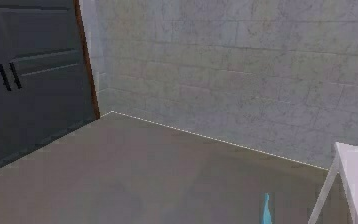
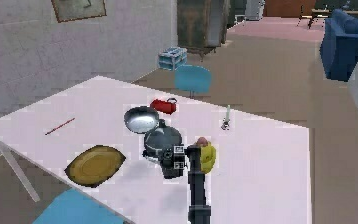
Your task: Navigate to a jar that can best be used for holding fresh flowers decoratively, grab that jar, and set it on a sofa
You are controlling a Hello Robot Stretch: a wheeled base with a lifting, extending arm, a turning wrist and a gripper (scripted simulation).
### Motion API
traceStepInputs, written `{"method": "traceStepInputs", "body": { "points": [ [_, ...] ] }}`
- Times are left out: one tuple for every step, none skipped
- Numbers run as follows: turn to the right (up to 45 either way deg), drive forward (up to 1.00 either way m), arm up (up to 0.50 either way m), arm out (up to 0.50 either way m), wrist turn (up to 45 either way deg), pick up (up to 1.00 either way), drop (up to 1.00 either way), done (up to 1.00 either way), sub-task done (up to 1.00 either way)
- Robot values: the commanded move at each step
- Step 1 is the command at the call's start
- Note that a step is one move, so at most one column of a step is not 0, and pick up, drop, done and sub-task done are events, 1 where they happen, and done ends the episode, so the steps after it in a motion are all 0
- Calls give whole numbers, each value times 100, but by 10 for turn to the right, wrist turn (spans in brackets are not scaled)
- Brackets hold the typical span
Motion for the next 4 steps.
{"method": "traceStepInputs", "body": {
  "points": [
    [0,0,0,0,0,100,0,0,0],
    [0,0,10,0,0,0,0,0,0],
    [0,0,20,0,0,0,0,0,0],
    [0,0,0,0,-450,0,0,0,0]
  ]
}}
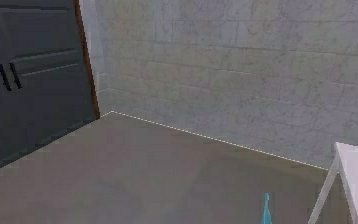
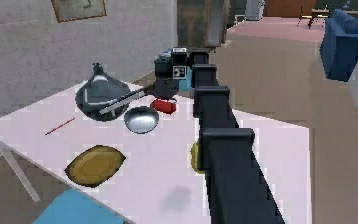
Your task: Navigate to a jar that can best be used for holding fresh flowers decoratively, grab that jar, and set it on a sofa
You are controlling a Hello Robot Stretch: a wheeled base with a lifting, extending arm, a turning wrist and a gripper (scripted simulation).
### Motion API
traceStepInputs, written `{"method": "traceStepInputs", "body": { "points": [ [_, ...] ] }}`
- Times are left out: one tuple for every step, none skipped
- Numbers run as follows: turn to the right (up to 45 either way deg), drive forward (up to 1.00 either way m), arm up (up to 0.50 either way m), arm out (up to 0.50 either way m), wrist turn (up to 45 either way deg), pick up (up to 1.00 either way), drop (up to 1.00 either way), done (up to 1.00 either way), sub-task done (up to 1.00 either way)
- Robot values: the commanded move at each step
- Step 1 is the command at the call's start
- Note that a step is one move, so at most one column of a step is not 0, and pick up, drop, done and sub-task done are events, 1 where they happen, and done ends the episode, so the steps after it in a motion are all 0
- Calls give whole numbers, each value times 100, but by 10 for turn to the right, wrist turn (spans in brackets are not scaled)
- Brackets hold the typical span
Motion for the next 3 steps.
{"method": "traceStepInputs", "body": {
  "points": [
    [0,0,0,0,-450,0,0,0,0],
    [0,0,0,0,-210,0,0,0,0],
    [0,0,0,-34,0,0,0,0,0]
  ]
}}
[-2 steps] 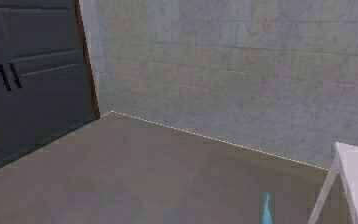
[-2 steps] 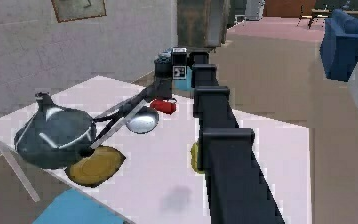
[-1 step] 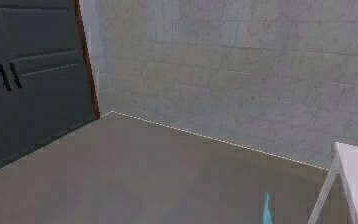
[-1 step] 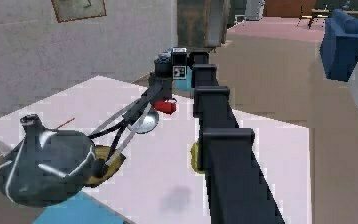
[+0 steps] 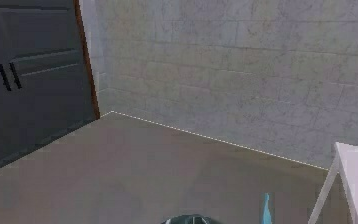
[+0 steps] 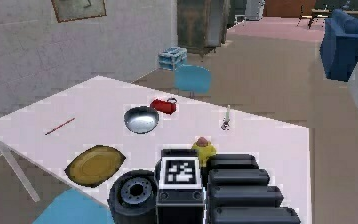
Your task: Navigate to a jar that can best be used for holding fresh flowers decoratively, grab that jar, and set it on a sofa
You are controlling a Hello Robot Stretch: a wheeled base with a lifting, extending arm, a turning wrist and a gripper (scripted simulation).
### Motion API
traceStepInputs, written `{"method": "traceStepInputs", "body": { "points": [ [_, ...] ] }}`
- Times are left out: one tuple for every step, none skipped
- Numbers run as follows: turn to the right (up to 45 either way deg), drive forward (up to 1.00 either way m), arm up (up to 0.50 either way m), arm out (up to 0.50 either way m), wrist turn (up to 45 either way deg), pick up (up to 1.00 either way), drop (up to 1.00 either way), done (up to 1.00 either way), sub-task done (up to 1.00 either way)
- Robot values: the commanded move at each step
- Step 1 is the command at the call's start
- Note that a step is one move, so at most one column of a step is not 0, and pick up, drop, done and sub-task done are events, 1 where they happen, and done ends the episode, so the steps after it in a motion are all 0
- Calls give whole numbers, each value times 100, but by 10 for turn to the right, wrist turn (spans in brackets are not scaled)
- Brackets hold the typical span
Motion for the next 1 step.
{"method": "traceStepInputs", "body": {
  "points": [
    [-450,0,0,0,0,0,0,0,0]
  ]
}}
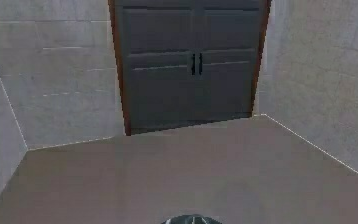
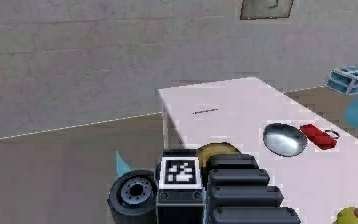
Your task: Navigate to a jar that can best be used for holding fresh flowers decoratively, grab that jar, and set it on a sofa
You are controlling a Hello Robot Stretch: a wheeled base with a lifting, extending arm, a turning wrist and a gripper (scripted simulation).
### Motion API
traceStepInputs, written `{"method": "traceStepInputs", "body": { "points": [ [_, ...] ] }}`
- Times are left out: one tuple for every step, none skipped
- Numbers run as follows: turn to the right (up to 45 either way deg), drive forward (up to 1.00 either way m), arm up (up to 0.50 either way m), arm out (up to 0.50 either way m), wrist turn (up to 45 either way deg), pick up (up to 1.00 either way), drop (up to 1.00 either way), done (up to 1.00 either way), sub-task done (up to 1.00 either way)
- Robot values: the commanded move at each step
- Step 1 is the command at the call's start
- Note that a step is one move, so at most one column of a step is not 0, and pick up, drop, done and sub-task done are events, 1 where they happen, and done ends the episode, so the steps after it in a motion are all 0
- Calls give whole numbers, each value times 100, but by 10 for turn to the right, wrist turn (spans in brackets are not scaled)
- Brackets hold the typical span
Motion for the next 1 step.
{"method": "traceStepInputs", "body": {
  "points": [
    [-450,0,0,0,0,0,0,0,0]
  ]
}}
